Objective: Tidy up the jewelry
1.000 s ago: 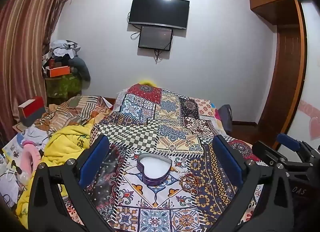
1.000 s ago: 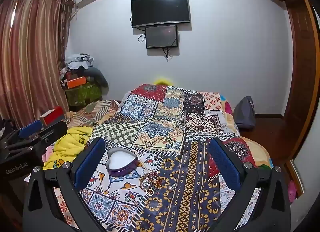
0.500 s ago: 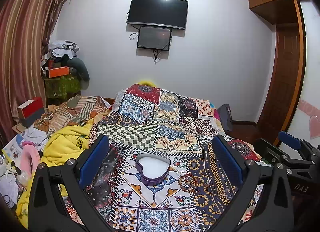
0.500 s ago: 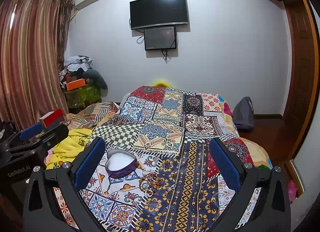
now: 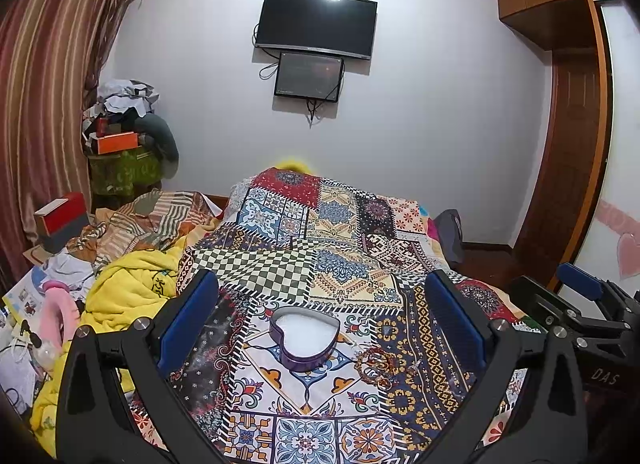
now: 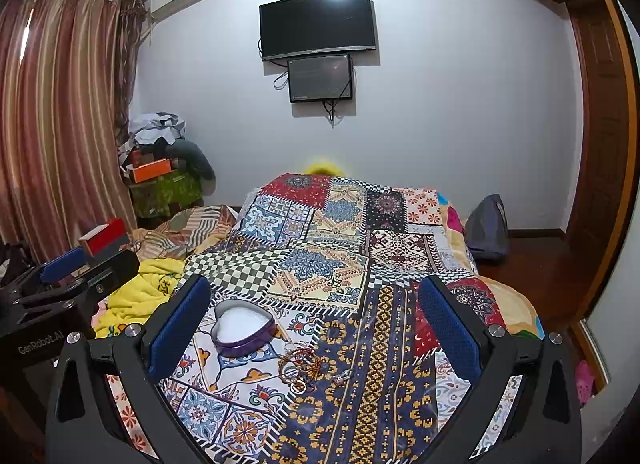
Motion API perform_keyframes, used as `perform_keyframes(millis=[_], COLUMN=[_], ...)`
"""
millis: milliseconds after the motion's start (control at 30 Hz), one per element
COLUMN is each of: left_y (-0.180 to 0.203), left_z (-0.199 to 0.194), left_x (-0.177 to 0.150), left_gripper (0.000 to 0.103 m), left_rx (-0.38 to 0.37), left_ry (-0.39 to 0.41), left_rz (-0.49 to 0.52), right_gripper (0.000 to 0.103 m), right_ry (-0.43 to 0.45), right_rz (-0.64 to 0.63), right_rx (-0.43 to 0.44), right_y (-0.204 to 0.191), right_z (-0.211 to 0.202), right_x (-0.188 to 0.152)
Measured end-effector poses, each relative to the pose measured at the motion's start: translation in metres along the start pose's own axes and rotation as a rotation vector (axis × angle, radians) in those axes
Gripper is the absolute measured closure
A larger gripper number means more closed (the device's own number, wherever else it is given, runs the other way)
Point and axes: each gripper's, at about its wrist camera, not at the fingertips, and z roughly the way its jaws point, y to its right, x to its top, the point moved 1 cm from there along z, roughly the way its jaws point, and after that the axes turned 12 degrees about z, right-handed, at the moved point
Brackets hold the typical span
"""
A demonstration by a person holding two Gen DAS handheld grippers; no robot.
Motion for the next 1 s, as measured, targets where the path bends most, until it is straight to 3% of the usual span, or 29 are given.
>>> perform_keyframes(millis=[1000], left_y=[0.0011], left_z=[-0.0019], left_x=[0.0027], left_gripper=[0.000], left_rx=[0.003], left_ry=[0.003], left_rz=[0.000], right_gripper=[0.000], right_ry=[0.002], right_rz=[-0.001], right_rx=[0.005], right_y=[-0.0015], right_z=[-0.0017], right_x=[0.0016])
